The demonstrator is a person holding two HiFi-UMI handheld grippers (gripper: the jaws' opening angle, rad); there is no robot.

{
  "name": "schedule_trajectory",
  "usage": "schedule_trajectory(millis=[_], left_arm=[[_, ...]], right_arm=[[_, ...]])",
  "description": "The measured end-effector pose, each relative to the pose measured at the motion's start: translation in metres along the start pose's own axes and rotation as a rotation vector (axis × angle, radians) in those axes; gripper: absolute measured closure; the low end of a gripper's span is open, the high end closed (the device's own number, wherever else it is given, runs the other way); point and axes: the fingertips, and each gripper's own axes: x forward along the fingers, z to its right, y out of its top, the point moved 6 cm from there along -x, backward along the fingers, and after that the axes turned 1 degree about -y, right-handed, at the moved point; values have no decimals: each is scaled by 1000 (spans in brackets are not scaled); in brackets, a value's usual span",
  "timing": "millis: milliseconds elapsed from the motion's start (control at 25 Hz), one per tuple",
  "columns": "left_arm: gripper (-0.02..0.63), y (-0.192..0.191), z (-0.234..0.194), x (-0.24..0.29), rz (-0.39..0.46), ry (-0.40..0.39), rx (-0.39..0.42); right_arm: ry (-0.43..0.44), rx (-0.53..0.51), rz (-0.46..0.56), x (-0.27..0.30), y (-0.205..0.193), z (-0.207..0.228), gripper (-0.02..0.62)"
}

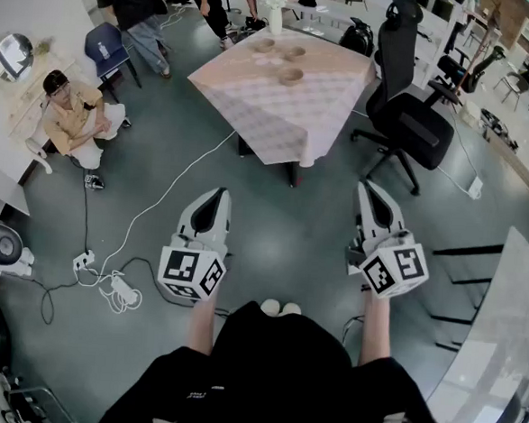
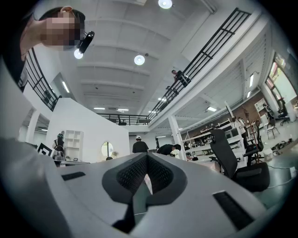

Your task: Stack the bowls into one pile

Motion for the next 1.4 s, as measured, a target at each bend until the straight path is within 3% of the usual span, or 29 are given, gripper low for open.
schedule_trajectory(millis=[960,1400], left_arm=[[608,-14,25,24,-21,25,-33],[608,-28,-10,76,-42,51,-45]], right_arm=[[23,64,-26,11,-16,39,603],[24,32,-45,69,-34,70,603]])
